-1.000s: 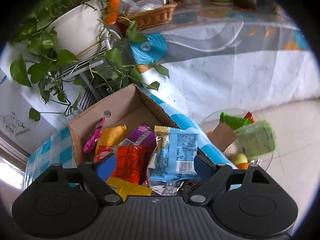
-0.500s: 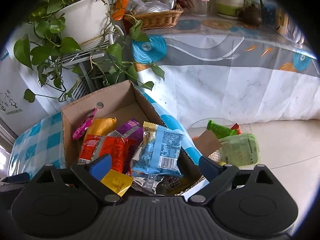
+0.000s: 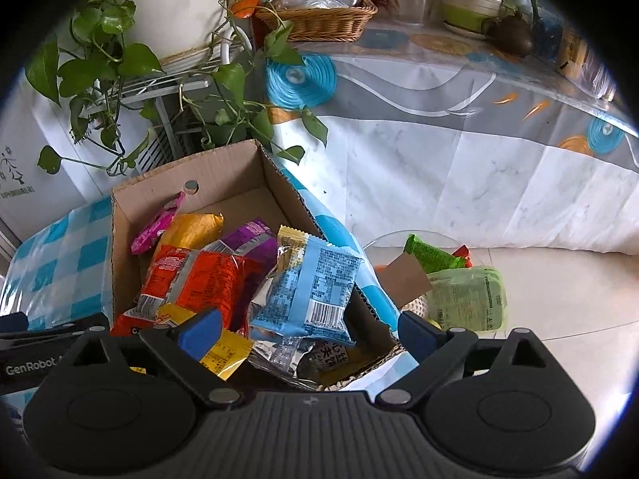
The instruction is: Organize snacks
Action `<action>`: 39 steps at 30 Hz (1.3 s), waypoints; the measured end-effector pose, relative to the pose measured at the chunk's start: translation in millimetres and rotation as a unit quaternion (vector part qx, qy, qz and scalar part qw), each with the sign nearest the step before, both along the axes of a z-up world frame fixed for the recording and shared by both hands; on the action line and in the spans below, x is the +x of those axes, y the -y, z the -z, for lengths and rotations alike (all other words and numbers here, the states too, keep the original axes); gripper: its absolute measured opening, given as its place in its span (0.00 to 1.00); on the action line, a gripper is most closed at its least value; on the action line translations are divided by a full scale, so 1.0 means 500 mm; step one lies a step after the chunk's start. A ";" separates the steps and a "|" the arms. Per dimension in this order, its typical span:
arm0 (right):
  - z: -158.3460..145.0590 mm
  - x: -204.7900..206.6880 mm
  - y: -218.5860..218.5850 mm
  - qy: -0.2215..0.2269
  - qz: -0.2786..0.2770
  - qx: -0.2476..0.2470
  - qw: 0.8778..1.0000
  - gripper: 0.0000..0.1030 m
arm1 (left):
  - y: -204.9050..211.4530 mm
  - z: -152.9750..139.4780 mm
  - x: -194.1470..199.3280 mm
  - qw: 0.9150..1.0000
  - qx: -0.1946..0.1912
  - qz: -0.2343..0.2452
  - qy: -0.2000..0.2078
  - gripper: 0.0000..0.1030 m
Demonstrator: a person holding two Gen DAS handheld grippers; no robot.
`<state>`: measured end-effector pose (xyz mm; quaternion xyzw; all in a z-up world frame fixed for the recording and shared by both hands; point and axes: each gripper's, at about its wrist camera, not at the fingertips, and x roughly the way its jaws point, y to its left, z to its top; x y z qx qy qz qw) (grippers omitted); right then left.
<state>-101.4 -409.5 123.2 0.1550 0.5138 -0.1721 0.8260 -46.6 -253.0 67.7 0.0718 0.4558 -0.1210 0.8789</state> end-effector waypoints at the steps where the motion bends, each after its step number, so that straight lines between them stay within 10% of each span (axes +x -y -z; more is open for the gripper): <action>1: 0.001 0.001 -0.001 -0.002 -0.001 -0.004 1.000 0.95 | 0.001 -0.001 0.000 1.000 0.000 0.001 0.000 0.97; 39: 0.005 0.026 -0.020 -0.017 -0.039 -0.016 0.999 0.95 | 0.007 -0.014 -0.003 0.999 0.036 0.021 0.020 0.97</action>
